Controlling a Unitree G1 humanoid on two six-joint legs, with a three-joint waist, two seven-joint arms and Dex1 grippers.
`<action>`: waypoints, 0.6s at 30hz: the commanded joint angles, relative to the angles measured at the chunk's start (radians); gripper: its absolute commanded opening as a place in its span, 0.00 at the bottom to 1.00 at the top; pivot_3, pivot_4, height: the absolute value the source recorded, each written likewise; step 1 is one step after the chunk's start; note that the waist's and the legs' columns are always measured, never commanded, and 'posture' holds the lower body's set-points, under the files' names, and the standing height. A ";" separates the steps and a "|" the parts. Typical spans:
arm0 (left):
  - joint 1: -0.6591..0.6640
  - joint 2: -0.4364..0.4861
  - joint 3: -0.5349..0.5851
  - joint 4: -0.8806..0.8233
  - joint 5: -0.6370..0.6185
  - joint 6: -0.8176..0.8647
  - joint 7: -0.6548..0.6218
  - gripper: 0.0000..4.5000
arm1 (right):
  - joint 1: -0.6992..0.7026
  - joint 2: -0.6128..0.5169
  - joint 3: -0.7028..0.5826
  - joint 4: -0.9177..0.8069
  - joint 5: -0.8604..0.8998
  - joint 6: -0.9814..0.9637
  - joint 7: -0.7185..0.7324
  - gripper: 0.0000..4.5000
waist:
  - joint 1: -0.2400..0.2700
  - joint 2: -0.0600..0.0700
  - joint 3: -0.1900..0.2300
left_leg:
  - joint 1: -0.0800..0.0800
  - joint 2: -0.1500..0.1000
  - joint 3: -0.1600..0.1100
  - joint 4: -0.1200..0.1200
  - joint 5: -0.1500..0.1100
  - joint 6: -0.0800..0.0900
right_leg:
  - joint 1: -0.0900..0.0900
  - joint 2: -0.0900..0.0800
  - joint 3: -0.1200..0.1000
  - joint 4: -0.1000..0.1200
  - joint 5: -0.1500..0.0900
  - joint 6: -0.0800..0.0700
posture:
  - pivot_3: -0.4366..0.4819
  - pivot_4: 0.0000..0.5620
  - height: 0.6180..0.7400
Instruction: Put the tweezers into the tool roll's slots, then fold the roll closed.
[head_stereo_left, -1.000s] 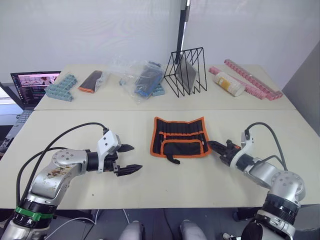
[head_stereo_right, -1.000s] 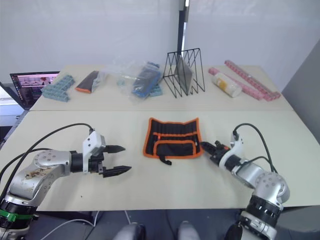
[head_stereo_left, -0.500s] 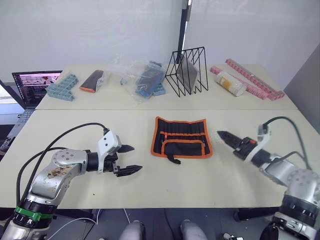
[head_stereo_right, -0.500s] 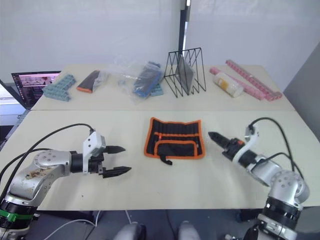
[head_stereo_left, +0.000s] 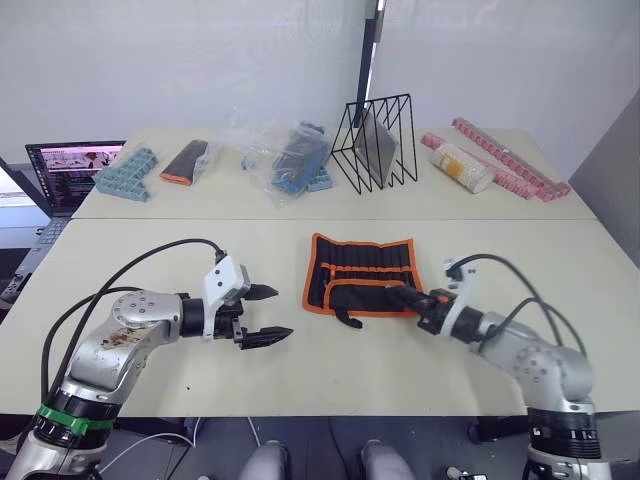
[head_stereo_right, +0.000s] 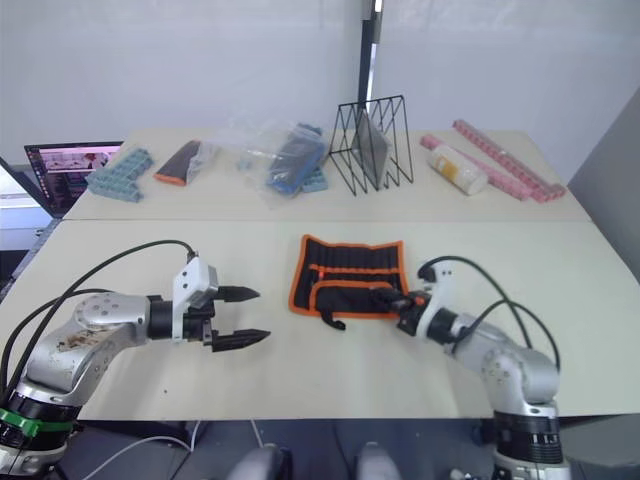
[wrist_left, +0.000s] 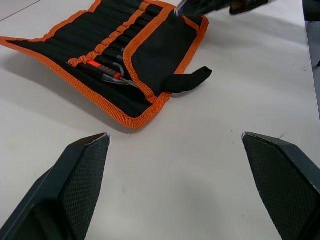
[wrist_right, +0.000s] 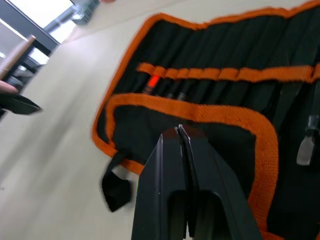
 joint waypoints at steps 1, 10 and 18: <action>-0.042 0.002 -0.006 0.014 0.002 -0.006 -0.020 1.00 | -0.001 0.024 0.058 0.031 -0.115 -0.095 -0.048 0.01 | -0.002 0.000 0.000 | 0.000 0.000 0.000 0.000 0.000 0.000 | 0.000 0.000 0.000 0.000 0.000 0.000 | 0.48 0.27 0.99; -0.134 -0.054 -0.075 0.110 0.020 -0.047 -0.082 1.00 | -0.035 -0.060 -0.165 -0.241 0.143 0.084 -0.065 0.01 | 0.006 0.000 0.000 | -0.002 0.000 -0.001 0.002 0.000 0.000 | -0.001 0.000 0.000 0.001 0.000 0.000 | 0.48 0.27 0.99; -0.227 -0.114 -0.111 0.225 0.032 -0.079 -0.140 1.00 | -0.062 -0.194 -0.406 -0.158 0.289 0.215 -0.169 0.12 | 0.014 0.000 0.000 | -0.002 0.000 0.001 0.002 0.000 0.000 | 0.001 0.000 -0.002 0.000 0.000 0.000 | 0.48 0.27 0.99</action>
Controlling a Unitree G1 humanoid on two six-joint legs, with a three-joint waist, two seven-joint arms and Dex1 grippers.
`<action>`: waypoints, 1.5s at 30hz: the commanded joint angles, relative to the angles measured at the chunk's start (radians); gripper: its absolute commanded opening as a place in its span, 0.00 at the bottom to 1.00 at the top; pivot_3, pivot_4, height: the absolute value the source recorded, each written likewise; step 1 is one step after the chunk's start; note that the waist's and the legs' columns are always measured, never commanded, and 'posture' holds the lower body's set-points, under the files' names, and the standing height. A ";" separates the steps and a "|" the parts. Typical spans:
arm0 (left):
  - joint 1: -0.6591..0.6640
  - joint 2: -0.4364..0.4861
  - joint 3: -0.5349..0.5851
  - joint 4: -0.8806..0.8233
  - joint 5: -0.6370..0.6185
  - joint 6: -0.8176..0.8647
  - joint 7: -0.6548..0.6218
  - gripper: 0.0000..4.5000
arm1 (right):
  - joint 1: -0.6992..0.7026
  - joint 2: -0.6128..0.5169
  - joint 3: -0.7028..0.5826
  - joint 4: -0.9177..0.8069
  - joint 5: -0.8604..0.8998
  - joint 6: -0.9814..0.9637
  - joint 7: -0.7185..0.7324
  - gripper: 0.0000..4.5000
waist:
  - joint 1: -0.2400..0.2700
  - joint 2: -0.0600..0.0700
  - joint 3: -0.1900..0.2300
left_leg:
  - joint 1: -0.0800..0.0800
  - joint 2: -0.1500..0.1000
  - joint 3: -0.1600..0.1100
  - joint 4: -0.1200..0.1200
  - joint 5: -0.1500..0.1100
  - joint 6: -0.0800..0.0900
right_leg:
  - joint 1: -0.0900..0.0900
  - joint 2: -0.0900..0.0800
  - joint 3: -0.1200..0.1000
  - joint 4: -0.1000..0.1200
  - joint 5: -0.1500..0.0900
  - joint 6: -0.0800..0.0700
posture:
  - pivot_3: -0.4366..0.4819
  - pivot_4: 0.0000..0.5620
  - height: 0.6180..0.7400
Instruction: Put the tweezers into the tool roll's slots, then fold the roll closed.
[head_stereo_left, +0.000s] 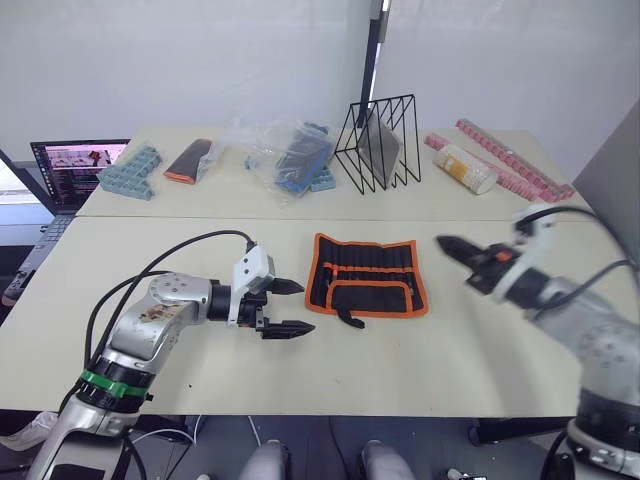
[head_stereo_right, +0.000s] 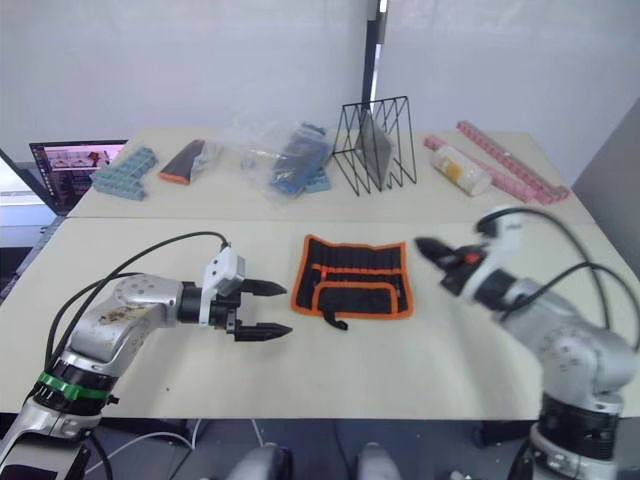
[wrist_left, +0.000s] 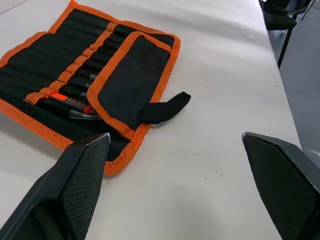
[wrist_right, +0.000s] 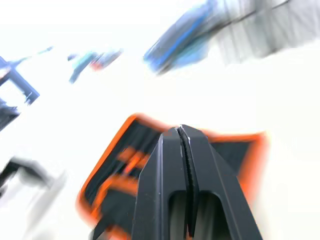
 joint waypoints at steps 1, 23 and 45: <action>-0.048 -0.017 0.007 0.026 0.008 -0.035 -0.020 1.00 | 0.058 -0.037 -0.010 -0.019 0.025 0.036 0.006 0.17 | 0.002 0.000 0.000 | 0.000 0.000 0.001 0.000 0.000 0.000 | 0.000 0.000 0.000 0.000 0.000 0.000 | 0.48 0.27 0.99; 0.213 0.069 0.205 -0.242 -0.070 0.052 0.110 1.00 | -0.079 -0.080 0.132 0.428 -0.021 0.214 0.116 1.00 | -0.009 0.000 0.000 | -0.001 0.000 0.000 0.002 0.000 0.001 | 0.000 -0.001 0.002 0.000 0.000 0.000 | 0.48 0.27 0.99; 0.267 0.088 0.223 -0.293 -0.061 0.066 0.187 1.00 | -0.223 0.036 0.168 0.628 -0.090 0.211 0.202 0.01 | -0.017 0.000 0.000 | 0.000 0.000 0.000 0.002 0.000 0.001 | 0.000 0.000 0.002 0.001 0.000 0.000 | 0.48 0.27 0.99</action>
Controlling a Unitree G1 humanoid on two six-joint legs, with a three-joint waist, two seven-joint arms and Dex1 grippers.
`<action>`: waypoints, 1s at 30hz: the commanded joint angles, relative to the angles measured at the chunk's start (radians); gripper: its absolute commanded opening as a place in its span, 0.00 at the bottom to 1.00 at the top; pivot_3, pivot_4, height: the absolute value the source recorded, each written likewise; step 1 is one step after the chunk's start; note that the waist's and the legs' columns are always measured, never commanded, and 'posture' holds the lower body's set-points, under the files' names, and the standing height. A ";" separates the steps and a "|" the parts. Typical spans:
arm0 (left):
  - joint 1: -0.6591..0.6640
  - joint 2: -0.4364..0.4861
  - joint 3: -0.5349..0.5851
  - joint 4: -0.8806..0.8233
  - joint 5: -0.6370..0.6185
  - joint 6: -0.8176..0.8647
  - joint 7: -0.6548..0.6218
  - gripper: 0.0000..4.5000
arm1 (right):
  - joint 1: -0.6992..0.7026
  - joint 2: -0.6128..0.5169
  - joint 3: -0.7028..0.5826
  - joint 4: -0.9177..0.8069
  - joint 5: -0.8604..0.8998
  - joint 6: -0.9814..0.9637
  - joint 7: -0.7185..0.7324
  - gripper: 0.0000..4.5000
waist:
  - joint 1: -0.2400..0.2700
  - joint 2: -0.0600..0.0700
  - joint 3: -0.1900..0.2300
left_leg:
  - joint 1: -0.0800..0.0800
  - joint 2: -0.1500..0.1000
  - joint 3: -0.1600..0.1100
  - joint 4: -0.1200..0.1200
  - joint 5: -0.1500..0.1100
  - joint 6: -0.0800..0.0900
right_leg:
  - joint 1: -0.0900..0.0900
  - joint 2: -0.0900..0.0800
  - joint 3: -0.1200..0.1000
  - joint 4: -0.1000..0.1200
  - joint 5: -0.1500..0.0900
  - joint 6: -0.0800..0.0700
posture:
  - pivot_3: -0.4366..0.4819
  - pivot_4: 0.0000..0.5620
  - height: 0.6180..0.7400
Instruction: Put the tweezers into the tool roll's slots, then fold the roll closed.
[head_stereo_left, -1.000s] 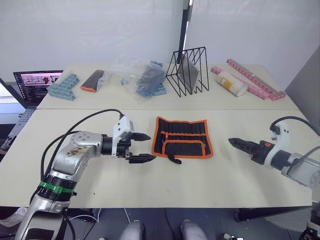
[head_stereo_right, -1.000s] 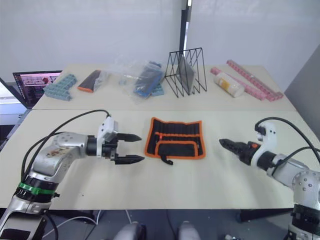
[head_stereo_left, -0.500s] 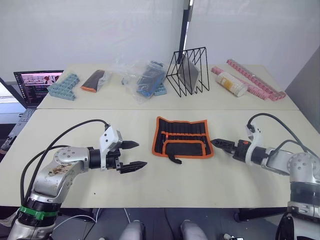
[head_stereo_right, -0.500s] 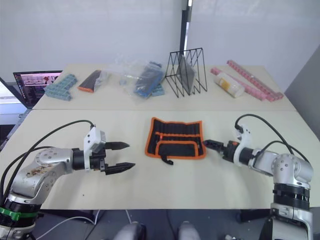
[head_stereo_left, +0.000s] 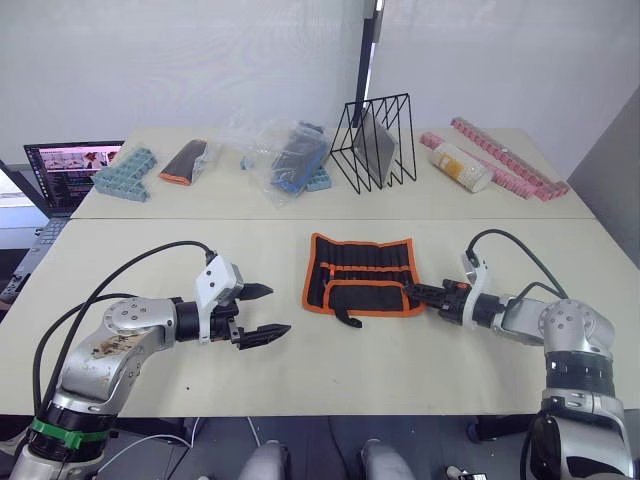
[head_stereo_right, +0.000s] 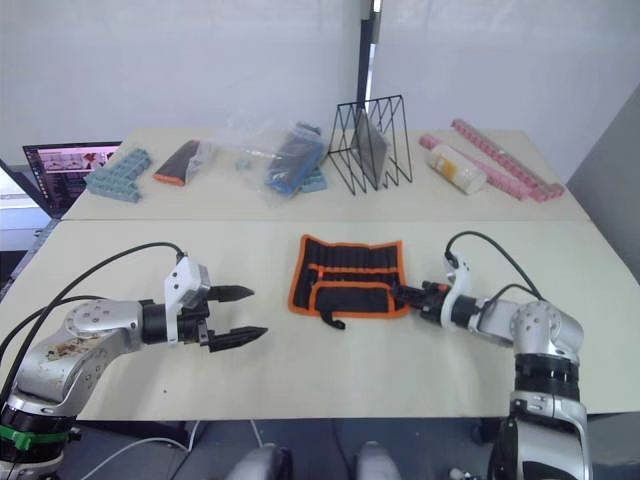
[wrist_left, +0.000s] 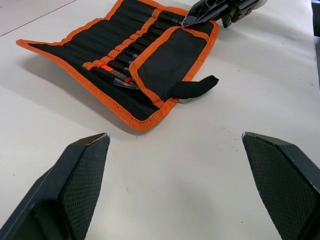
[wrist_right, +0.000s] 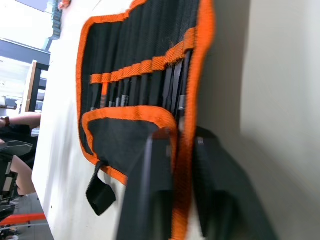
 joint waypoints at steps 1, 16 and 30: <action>-0.008 0.005 0.024 -0.022 -0.010 -0.010 0.013 1.00 | -0.022 -0.013 -0.023 0.011 -0.005 -0.006 0.014 0.01 | 0.001 0.000 0.000 | 0.000 0.000 0.000 0.000 0.000 0.000 | 0.000 0.000 0.000 0.000 0.000 0.000 | 0.48 0.27 0.99; 0.036 -0.007 0.012 -0.034 0.002 -0.043 0.034 1.00 | -0.043 -0.008 -0.130 -0.235 0.045 0.195 -0.130 0.01 | 0.002 0.000 0.000 | -0.001 0.000 0.000 0.000 0.000 0.000 | -0.001 0.000 0.000 0.000 0.000 0.000 | 0.48 0.27 0.99; 0.074 -0.020 -0.005 -0.066 0.011 -0.051 0.068 1.00 | -0.082 0.060 -0.190 -0.299 -0.019 0.332 -0.249 0.43 | 0.004 0.000 0.000 | -0.001 0.000 0.000 -0.001 0.000 0.000 | -0.001 -0.001 0.000 0.000 0.000 0.000 | 0.48 0.27 0.99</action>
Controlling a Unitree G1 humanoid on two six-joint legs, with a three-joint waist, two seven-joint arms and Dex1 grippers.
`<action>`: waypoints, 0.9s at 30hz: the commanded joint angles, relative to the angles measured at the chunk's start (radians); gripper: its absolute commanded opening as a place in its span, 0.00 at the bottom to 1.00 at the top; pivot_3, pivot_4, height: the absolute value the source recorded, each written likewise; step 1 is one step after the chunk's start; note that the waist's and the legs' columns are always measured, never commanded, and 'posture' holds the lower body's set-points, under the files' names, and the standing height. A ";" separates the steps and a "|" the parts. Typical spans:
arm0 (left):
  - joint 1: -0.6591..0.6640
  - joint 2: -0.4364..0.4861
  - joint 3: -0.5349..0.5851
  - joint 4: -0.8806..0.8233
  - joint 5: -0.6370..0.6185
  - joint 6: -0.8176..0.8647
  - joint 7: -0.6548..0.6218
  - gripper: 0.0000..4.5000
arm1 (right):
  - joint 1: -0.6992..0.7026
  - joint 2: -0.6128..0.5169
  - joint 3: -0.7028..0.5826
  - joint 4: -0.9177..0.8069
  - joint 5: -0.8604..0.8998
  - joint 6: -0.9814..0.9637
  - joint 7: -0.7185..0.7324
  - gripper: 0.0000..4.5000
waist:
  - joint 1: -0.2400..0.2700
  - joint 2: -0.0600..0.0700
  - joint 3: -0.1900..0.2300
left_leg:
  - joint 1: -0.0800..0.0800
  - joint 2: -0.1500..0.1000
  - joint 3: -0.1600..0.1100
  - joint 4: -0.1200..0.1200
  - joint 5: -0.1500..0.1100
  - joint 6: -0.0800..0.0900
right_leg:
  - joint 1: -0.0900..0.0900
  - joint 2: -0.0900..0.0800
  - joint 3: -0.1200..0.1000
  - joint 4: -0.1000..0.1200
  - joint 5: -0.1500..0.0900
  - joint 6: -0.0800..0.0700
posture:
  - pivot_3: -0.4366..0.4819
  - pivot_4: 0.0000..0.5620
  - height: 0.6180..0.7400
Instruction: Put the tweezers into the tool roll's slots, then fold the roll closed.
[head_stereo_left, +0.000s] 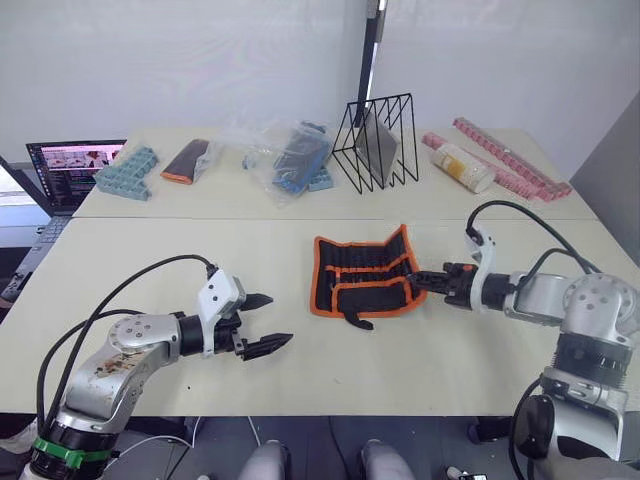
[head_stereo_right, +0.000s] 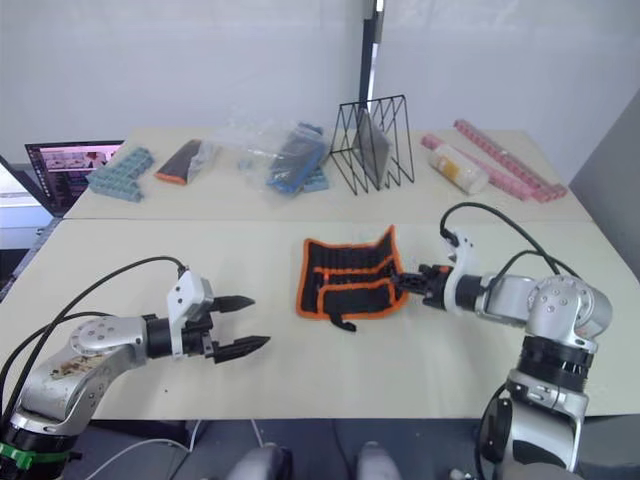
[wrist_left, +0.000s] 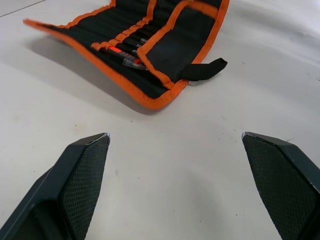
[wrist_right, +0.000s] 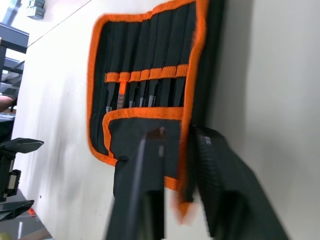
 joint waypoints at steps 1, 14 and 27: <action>-0.015 0.006 0.004 -0.024 0.006 -0.024 -0.001 1.00 | -0.004 -0.010 -0.026 -0.027 -0.011 -0.009 0.006 0.50 | 0.000 0.000 0.000 | 0.000 0.000 0.000 0.000 0.000 0.000 | 0.000 0.000 0.000 0.000 0.000 0.000 | 0.48 0.27 0.99; -0.033 0.017 -0.002 0.007 0.014 -0.045 -0.019 1.00 | 0.014 -0.019 -0.099 -0.029 -0.003 -0.004 0.035 0.39 | -0.003 0.000 0.000 | 0.000 0.000 0.000 0.000 0.000 0.000 | 0.000 0.000 0.000 0.000 0.000 0.000 | 0.48 0.27 0.99; -0.045 0.017 -0.009 0.019 0.026 -0.054 -0.028 1.00 | 0.023 0.003 -0.074 -0.031 -0.012 -0.012 0.054 0.01 | -0.003 0.000 0.000 | 0.000 0.000 0.000 0.000 0.000 0.000 | 0.000 0.000 0.000 0.000 0.000 0.000 | 0.48 0.27 0.99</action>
